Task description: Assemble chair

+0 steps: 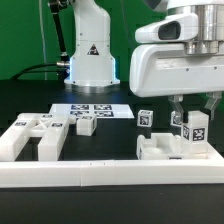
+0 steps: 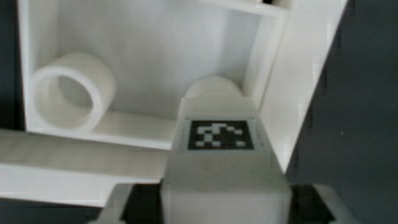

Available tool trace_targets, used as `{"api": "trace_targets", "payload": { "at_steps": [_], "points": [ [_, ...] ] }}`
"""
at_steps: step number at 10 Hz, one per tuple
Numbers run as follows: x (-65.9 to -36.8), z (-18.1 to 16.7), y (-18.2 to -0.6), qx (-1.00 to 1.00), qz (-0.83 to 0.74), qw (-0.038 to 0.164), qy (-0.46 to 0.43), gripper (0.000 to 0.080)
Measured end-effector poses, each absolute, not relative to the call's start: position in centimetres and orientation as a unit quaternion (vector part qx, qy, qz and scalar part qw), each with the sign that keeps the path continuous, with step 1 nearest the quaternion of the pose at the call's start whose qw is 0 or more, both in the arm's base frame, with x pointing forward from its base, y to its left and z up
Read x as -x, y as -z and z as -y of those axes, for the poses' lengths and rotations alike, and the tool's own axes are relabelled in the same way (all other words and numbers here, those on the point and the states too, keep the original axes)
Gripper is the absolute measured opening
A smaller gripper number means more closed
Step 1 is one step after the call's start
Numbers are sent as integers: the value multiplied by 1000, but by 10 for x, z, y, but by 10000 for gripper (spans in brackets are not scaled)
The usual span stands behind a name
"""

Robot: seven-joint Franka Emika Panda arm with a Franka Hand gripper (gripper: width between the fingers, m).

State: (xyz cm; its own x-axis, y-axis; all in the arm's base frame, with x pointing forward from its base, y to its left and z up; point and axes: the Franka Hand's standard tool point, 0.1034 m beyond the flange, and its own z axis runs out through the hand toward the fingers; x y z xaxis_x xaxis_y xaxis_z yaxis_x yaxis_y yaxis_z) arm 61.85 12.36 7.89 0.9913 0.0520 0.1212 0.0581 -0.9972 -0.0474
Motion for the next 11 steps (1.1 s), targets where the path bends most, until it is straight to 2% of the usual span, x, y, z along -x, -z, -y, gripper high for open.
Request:
{"api": "trace_targets", "payload": {
  "at_steps": [2, 11],
  "points": [
    [-620, -122, -79, 994, -77, 44, 63, 288],
    [-617, -127, -78, 844, -530, 79, 31, 290]
  ]
}}
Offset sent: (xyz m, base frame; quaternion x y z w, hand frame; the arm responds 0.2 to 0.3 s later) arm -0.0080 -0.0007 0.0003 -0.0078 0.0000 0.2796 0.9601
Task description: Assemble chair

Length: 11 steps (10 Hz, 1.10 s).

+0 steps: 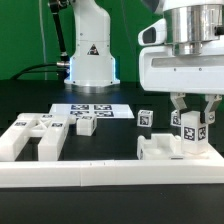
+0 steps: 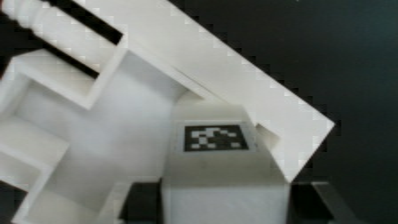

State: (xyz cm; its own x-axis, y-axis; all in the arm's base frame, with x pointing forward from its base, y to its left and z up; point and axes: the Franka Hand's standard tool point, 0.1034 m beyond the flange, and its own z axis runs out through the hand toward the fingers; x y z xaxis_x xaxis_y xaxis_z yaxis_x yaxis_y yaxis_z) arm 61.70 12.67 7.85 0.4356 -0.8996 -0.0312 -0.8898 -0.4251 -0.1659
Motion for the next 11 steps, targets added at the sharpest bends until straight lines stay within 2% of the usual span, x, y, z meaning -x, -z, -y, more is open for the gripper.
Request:
{"api": "trace_targets", "payload": {
  "at_steps": [3, 4, 5, 6, 7, 11],
  "points": [
    [-617, -127, -78, 815, -572, 83, 26, 290],
    [-617, -127, -78, 821, -564, 82, 27, 388],
    [-616, -128, -78, 834, -545, 78, 24, 388],
    [-616, -131, -79, 857, -510, 72, 17, 564],
    [-619, -132, -82, 880, -468, 72, 21, 632],
    [-620, -127, -80, 974, -216, 63, 39, 649]
  ]
}}
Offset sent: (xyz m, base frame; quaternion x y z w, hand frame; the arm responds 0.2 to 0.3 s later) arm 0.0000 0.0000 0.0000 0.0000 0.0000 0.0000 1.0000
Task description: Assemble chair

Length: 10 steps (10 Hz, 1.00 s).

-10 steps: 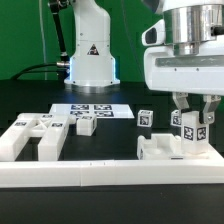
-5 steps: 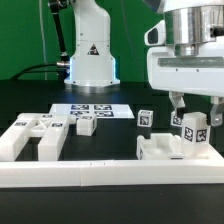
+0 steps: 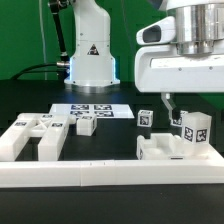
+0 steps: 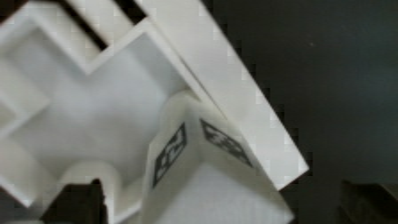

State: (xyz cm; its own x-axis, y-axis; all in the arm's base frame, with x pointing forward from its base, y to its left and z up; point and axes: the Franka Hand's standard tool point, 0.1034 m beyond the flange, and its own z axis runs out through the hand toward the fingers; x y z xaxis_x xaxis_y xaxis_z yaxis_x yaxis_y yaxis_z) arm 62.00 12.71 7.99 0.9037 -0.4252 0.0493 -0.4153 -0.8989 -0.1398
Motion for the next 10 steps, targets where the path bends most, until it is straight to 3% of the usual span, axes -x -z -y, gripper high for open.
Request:
{"api": "trace_targets", "payload": {
  "at_steps": [3, 5, 9, 10],
  "points": [
    [-619, -122, -78, 995, -76, 54, 41, 649],
    [-618, -123, -77, 998, 23, 37, 46, 649],
    [-617, -124, -77, 993, 105, 21, 48, 649],
    [-617, -124, -77, 993, 104, 21, 48, 546]
  ]
}}
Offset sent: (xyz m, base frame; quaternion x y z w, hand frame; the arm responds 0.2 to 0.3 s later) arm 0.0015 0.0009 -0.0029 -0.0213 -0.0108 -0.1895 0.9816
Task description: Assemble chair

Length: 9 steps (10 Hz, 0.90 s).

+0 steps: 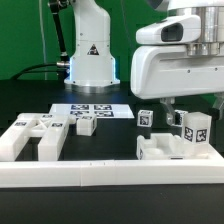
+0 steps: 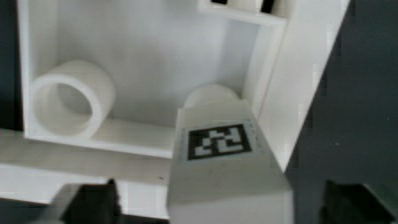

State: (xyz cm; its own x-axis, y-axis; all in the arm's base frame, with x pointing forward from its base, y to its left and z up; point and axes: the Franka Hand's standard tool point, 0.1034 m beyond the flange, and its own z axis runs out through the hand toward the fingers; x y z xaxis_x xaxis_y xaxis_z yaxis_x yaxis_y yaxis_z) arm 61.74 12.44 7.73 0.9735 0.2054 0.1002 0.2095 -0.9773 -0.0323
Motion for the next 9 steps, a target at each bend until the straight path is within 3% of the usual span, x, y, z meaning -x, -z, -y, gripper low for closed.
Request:
{"api": "trace_targets", "payload": {
  "at_steps": [1, 2, 3, 9],
  "points": [
    [-617, -124, -77, 993, 104, 21, 48, 410],
    [-617, -124, -77, 994, 95, 22, 48, 410],
    [-617, -124, -77, 994, 92, 22, 48, 289],
    [-617, -126, -77, 991, -125, 33, 42, 289]
  ]
}}
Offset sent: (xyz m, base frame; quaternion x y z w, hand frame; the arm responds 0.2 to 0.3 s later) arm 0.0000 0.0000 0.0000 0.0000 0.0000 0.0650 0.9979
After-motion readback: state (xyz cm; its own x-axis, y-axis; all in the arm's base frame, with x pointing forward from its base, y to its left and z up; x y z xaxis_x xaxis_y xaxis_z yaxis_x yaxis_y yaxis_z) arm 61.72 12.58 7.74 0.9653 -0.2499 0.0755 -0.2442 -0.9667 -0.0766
